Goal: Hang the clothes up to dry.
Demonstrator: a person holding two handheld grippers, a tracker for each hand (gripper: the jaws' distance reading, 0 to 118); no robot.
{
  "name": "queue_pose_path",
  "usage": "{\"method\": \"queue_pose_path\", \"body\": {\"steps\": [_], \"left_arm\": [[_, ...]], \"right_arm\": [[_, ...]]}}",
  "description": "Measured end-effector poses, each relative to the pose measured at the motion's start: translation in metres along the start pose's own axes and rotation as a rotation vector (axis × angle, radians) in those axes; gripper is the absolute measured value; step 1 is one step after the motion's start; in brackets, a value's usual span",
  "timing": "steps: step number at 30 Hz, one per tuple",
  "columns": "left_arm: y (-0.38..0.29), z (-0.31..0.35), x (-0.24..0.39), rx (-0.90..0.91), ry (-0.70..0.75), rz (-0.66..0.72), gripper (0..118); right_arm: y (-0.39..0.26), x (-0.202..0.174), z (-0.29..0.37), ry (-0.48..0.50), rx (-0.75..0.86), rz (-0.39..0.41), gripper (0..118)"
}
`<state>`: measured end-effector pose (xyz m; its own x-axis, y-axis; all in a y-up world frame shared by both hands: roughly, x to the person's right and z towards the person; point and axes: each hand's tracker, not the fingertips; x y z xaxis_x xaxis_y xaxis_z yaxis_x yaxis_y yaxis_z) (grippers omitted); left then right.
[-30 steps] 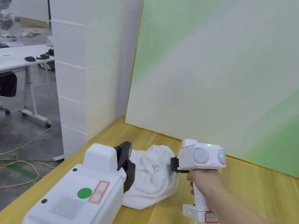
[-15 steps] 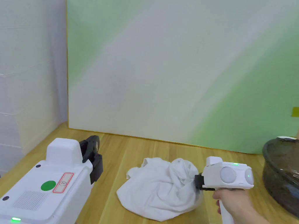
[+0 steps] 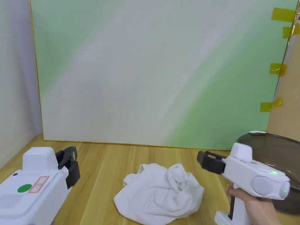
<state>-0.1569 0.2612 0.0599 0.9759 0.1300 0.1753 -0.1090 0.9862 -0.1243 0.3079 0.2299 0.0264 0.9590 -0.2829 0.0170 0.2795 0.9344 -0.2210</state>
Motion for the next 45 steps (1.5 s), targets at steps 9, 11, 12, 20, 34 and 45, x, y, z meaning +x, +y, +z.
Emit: {"method": "queue_pose_path", "body": {"steps": [9, 11, 12, 20, 34, 45], "left_arm": [[-0.034, -0.014, 0.035, -0.116, -0.094, 0.022, 2], [-0.045, -0.021, 0.045, -0.127, -0.063, -0.003, 2], [-0.048, -0.024, 0.048, -0.129, -0.049, -0.01, 2], [-0.057, -0.044, 0.06, -0.155, -0.104, -0.159, 2], [-0.11, -0.173, 0.058, -0.714, -0.316, -0.385, 113], [-0.163, -0.217, 0.061, -0.878, -0.37, -0.303, 79]], "right_arm": [[-0.019, -0.055, 0.072, -0.055, 0.071, 0.25, 42], [-0.035, -0.063, 0.063, -0.112, 0.026, 0.286, 3], [-0.042, -0.066, 0.062, -0.098, 0.035, 0.279, 2], [-0.055, -0.07, 0.068, -0.076, 0.052, 0.342, 0], [-0.077, -0.041, 0.074, -0.061, -0.054, 0.309, 0], [-0.084, -0.018, 0.062, -0.077, -0.114, 0.319, 0]]}}
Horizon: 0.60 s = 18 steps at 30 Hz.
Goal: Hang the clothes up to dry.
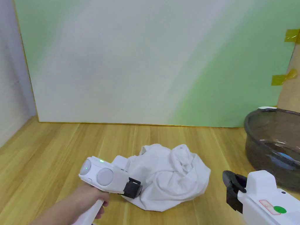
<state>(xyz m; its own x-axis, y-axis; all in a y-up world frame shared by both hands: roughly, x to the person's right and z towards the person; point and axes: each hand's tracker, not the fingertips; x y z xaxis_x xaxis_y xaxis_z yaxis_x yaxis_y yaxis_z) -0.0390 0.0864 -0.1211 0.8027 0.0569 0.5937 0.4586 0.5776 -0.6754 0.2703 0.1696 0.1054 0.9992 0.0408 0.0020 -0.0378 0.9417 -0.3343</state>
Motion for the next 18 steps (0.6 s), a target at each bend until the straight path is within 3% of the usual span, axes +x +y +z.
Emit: {"method": "queue_pose_path", "body": {"steps": [3, 4, 5, 6, 10, 11, 12, 13, 14, 16, 18], "left_arm": [[0.008, 0.0, -0.006, 0.026, -0.013, -0.012, 66], [0.011, 0.002, -0.007, 0.041, -0.058, 0.002, 49], [0.008, 0.009, 0.001, 0.03, -0.05, 0.007, 9], [0.007, 0.007, 0.004, 0.025, 0.018, -0.027, 11], [0.007, 0.009, 0.01, 0.012, 0.011, -0.056, 11], [0.006, 0.009, 0.011, 0.01, 0.016, -0.063, 11], [0.005, 0.01, 0.012, 0.01, 0.024, -0.066, 11], [0.006, 0.01, 0.012, 0.01, 0.026, -0.072, 11], [0.005, 0.01, 0.013, 0.012, 0.03, -0.077, 11], [0.006, 0.01, 0.012, 0.011, 0.034, -0.068, 11], [0.006, 0.009, 0.011, 0.012, 0.033, -0.051, 11]], "right_arm": [[0.001, 0.007, -0.008, 0.016, -0.022, 0.006, 0], [0.001, 0.009, -0.012, 0.017, -0.025, 0.005, 0], [0.003, 0.01, -0.017, 0.021, -0.038, 0.01, 0], [0.006, 0.011, -0.022, 0.023, -0.054, 0.023, 0], [0.016, 0.023, -0.053, 0.093, -0.119, 0.046, 0], [0.019, 0.028, -0.066, 0.144, -0.173, 0.024, 8], [0.021, 0.034, -0.078, 0.174, -0.215, 0.011, 36], [0.022, 0.038, -0.092, 0.174, -0.27, 0.017, 79], [0.022, 0.041, -0.104, 0.202, -0.303, 0.014, 112], [0.023, 0.049, -0.126, 0.246, -0.32, 0.025, 111], [0.021, 0.055, -0.151, 0.277, -0.425, -0.014, 111]]}}
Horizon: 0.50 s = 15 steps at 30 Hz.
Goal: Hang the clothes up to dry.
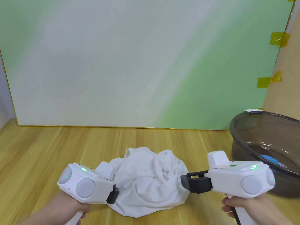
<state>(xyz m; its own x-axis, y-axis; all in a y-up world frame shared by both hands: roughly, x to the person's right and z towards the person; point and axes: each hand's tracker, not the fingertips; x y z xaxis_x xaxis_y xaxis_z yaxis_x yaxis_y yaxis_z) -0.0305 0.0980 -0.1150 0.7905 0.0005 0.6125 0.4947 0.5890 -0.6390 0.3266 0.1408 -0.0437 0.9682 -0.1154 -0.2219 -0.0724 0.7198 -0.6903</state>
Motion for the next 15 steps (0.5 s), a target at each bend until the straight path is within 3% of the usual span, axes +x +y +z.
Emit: {"method": "queue_pose_path", "body": {"steps": [2, 4, 6, 7, 8, 9, 11, 13, 15], "left_arm": [[0.001, 0.0, 0.0, 0.0, 0.006, -0.008, 11], [0.001, 0.0, 0.001, -0.004, 0.01, -0.011, 11], [0.002, -0.001, 0.001, -0.006, 0.009, -0.007, 11], [0.002, 0.0, 0.001, -0.006, 0.004, 0.002, 11], [0.002, -0.001, 0.0, -0.005, -0.001, 0.012, 11], [0.002, -0.001, 0.0, -0.003, -0.005, 0.019, 11], [0.002, -0.002, 0.0, 0.002, -0.01, 0.035, 11], [0.001, -0.003, 0.0, 0.014, -0.011, 0.049, 11], [-0.002, -0.004, -0.001, 0.036, -0.006, 0.075, 11]], "right_arm": [[0.005, 0.008, -0.023, 0.006, -0.093, -0.025, 110], [0.005, 0.01, -0.037, -0.045, -0.083, -0.015, 104], [0.005, 0.014, -0.048, -0.037, -0.112, -0.08, 76], [0.004, 0.015, -0.052, -0.025, -0.126, -0.097, 53], [0.0, 0.013, -0.054, -0.021, -0.126, -0.095, 22], [-0.003, 0.011, -0.057, -0.027, -0.13, -0.09, 13], [-0.009, 0.007, -0.058, -0.039, -0.083, -0.081, 6], [-0.016, 0.008, -0.052, -0.007, -0.085, -0.164, 3], [-0.021, 0.003, -0.047, -0.048, -0.054, -0.138, 3]]}}
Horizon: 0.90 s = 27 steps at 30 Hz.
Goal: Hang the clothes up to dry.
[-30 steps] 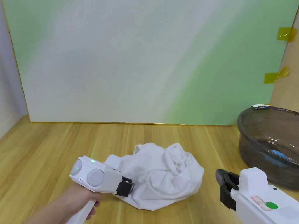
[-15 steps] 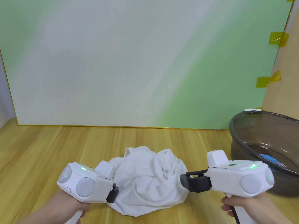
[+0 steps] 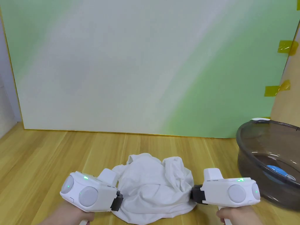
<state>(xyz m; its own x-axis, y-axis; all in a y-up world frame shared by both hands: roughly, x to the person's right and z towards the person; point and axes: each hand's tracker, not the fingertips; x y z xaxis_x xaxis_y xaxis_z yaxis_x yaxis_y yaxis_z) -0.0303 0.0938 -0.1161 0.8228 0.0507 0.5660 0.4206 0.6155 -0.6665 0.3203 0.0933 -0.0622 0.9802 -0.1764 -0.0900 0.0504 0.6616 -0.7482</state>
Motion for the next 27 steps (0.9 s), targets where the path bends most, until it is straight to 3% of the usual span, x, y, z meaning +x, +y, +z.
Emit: {"method": "queue_pose_path", "body": {"steps": [1, 5, 8, 12, 14, 20, 25, 27], "left_arm": [[-0.002, 0.0, -0.002, 0.013, -0.006, 0.023, 11], [-0.002, 0.026, -0.011, 0.149, -0.02, 0.095, 10], [0.019, 0.069, -0.019, 0.271, -0.078, 0.179, 10], [0.056, 0.128, -0.018, 0.422, -0.014, 0.161, 10], [0.069, 0.161, -0.016, 0.493, 0.011, 0.137, 10], [0.097, 0.272, -0.021, 0.802, 0.046, 0.259, 10], [0.117, 0.343, -0.018, 0.946, 0.076, 0.238, 10], [0.124, 0.363, -0.013, 0.971, 0.097, 0.229, 10]], "right_arm": [[0.0, -0.001, 0.005, -0.039, 0.042, 0.014, 3], [0.016, -0.007, 0.047, 0.004, 0.205, -0.044, 2], [0.044, -0.018, 0.079, -0.02, 0.278, 0.028, 2], [0.082, -0.038, 0.124, -0.059, 0.394, -0.009, 2], [0.096, -0.051, 0.154, -0.07, 0.486, 0.016, 2], [0.137, -0.08, 0.263, -0.072, 0.737, -0.049, 2], [0.166, -0.098, 0.33, -0.074, 0.853, -0.063, 2], [0.175, -0.108, 0.351, -0.12, 0.88, -0.023, 2]]}}
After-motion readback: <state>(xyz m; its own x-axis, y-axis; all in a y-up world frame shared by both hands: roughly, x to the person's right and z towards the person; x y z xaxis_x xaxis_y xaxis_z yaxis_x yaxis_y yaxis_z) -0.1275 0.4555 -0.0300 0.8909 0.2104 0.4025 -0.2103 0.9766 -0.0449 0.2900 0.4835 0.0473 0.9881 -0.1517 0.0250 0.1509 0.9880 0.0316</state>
